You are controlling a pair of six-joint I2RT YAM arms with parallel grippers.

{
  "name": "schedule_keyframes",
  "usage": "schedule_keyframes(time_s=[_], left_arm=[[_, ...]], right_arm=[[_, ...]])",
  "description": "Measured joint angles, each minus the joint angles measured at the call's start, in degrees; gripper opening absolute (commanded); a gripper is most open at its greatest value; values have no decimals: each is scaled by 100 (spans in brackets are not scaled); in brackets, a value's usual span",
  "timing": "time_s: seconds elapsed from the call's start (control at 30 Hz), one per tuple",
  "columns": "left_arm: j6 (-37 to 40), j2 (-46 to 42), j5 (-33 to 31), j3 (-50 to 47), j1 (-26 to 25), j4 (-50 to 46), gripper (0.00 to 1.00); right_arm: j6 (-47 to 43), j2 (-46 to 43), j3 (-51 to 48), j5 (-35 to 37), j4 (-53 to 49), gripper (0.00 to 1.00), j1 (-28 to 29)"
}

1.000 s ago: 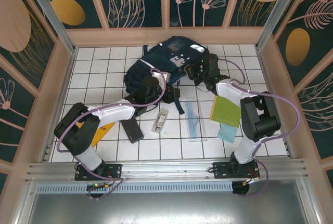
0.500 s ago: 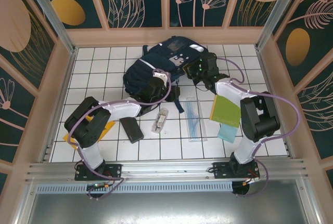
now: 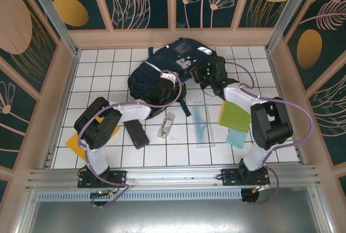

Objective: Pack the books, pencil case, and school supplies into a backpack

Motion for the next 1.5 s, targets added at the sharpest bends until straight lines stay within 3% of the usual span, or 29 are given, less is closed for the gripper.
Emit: schedule_keyframes(time_s=[0.13,0.23,0.3,0.43,0.87,1.5], left_arm=[[59,0,-74,0,-20,87,45],[92,15,-74,31,-26,149,42],[105,66,-74,63,-24,238,32],[164,177,-76,72,-24,363,0],[271,-203,256,-262,-31,317,0],[85,-446,203,-28,-17,-1558,0]], right_arm=[[48,-83,-87,22,52,0,17],[90,-122,-136,26,90,0,26],[111,-142,-168,42,151,0,33],[181,-212,-282,68,181,0,55],[-15,-214,-361,105,179,0,15],[-870,-212,-264,457,-352,0,-55]])
